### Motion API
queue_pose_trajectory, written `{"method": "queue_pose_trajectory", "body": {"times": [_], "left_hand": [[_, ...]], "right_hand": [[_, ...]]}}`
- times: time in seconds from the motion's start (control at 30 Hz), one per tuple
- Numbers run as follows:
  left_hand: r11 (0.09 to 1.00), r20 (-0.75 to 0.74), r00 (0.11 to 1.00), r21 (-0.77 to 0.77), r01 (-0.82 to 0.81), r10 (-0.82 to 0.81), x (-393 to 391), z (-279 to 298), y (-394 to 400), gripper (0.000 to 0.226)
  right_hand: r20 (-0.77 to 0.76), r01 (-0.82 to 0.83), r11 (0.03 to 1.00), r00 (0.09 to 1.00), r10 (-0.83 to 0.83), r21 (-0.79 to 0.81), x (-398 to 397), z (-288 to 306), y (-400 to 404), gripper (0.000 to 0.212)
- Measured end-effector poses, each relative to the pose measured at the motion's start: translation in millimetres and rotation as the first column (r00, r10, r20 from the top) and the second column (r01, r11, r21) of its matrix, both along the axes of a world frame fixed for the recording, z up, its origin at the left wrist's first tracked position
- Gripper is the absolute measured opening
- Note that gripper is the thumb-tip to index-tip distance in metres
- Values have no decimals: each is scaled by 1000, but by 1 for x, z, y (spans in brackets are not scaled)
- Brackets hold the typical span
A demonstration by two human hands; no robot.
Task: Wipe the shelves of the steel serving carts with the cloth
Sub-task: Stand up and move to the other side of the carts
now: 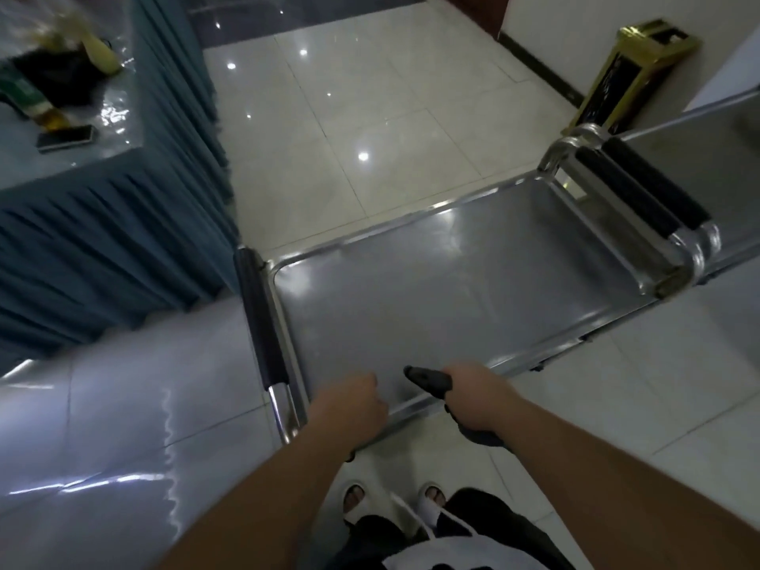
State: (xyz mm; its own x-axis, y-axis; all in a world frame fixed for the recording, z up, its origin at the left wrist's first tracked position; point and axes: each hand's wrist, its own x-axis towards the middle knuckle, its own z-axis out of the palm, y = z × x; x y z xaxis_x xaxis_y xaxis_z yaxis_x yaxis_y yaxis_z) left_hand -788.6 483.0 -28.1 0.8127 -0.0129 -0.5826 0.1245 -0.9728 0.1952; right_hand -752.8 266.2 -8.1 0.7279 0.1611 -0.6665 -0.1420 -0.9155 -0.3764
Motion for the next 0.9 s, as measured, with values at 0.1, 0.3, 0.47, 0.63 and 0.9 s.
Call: {"method": "queue_pose_trajectory", "body": {"times": [0.1, 0.3, 0.47, 0.63, 0.9], "left_hand": [[1000, 11, 999, 3, -31, 31, -7, -1, -14, 45], [953, -5, 953, -4, -302, 302, -39, -7, -41, 44], [800, -109, 796, -14, -600, 595, -95, -20, -94, 39], [716, -201, 699, 13, -698, 686, -154, -45, -126, 39], [715, -263, 694, -25, -699, 670, -186, -119, -93, 38]], "right_hand": [[19, -91, 995, 996, 91, -32, 3, -5, -10, 11], [-75, -378, 926, 923, 377, 6, 22, -32, -32, 15], [-80, -562, 823, 819, 568, 81, 18, -51, -62, 14], [-75, -658, 750, 746, 662, 76, -12, -66, -85, 9], [-15, -646, 763, 764, 646, -11, -50, -123, -64, 11]]}}
